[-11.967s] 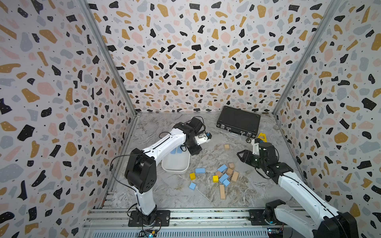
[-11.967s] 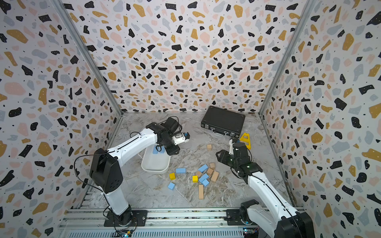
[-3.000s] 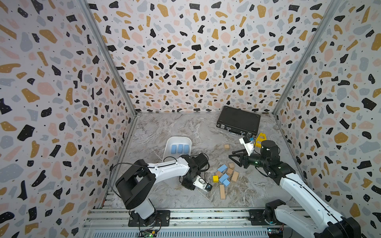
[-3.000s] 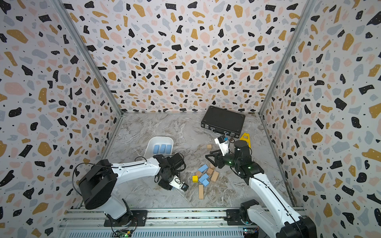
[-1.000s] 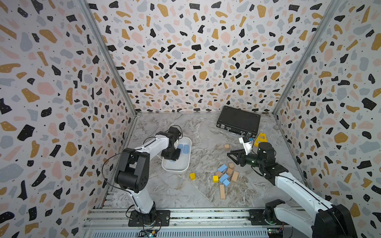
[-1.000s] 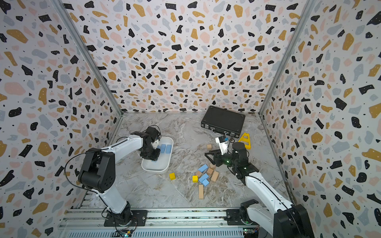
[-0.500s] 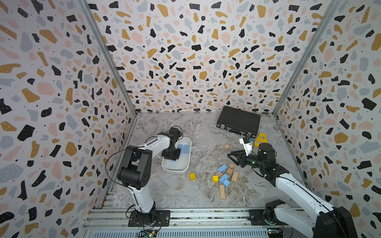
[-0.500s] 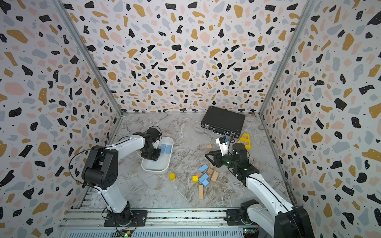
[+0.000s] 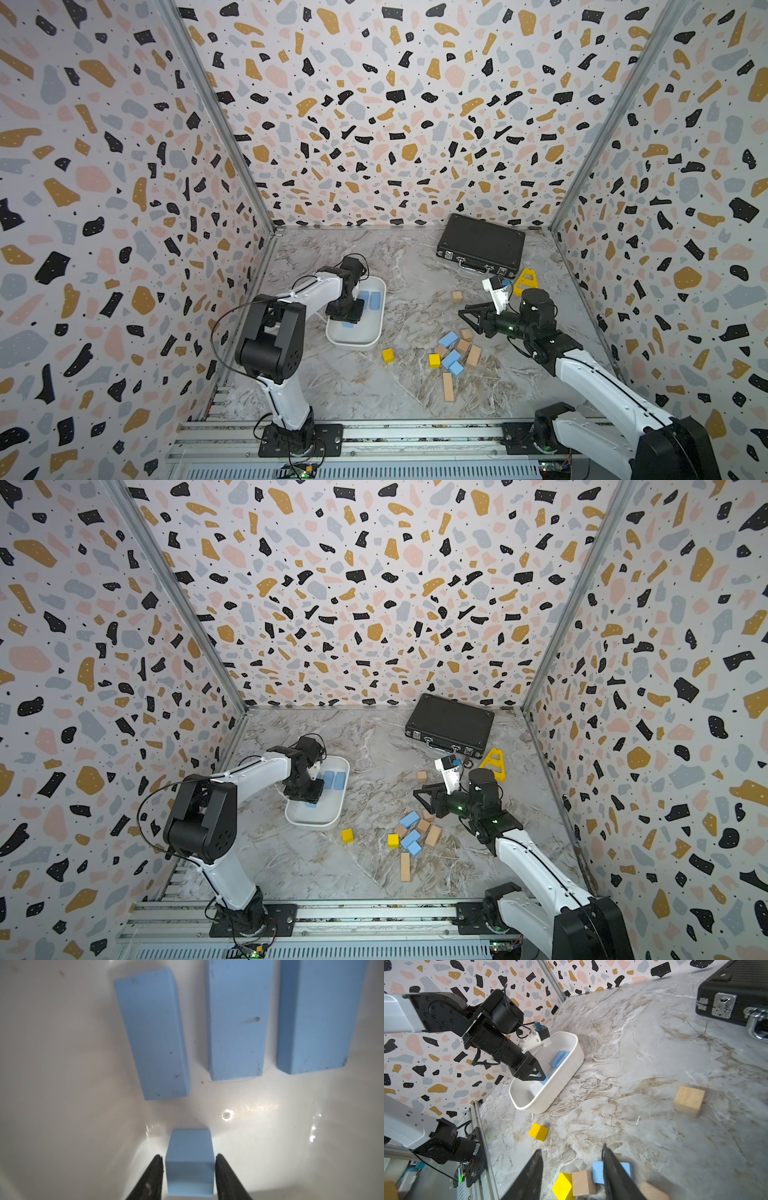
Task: Pick out the blue building blocks
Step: Place the building block in the storage box, then pick up the building block from the center of the board.
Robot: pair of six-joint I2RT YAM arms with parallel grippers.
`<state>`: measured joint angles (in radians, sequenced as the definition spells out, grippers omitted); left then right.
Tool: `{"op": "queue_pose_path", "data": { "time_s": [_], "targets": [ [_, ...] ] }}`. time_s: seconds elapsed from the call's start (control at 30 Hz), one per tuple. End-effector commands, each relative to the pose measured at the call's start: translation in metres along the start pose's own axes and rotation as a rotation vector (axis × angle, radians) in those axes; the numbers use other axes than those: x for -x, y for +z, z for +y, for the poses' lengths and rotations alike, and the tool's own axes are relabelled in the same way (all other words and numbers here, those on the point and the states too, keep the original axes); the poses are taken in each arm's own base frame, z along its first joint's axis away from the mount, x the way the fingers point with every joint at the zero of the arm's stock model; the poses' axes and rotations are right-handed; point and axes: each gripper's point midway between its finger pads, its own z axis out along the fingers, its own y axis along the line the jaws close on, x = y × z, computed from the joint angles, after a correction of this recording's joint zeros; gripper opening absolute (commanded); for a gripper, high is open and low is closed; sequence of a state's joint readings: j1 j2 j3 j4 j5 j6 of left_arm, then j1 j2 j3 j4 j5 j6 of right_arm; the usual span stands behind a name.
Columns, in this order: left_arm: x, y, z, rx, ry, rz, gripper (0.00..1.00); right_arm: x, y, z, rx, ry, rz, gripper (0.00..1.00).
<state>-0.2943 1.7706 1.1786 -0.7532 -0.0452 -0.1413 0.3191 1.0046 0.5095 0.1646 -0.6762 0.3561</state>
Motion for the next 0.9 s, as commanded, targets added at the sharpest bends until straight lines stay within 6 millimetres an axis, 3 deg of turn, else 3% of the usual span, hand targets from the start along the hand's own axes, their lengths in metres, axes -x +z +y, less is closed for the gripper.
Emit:
{"op": "queue_pose_path", "data": {
  "time_s": [0.0, 0.1, 0.2, 0.4, 0.7, 0.87],
  "targets": [
    [0.01, -0.023, 0.003, -0.002, 0.003, -0.075, 0.45, 0.004, -0.002, 0.003, -0.002, -0.008, -0.008, 0.49],
    [0.016, -0.042, 0.002, -0.014, 0.03, -0.137, 0.49, 0.007, -0.003, 0.001, -0.028, 0.014, -0.001, 0.49],
    [0.022, -0.062, -0.006, -0.057, 0.102, -0.213, 0.54, 0.007, -0.006, -0.015, -0.139, 0.054, 0.024, 0.49],
    [0.012, -0.092, -0.044, -0.27, 0.305, -0.276, 0.57, -0.003, -0.011, -0.038, -0.284, 0.091, 0.116, 0.51],
    [-0.009, -0.107, -0.06, -0.374, 0.405, -0.295, 0.56, -0.01, -0.029, -0.057, -0.475, 0.12, 0.328, 0.53],
    [-0.023, -0.11, -0.063, -0.388, 0.468, -0.333, 0.55, -0.023, -0.031, -0.07, -0.548, 0.184, 0.417, 0.53]
  ]
}}
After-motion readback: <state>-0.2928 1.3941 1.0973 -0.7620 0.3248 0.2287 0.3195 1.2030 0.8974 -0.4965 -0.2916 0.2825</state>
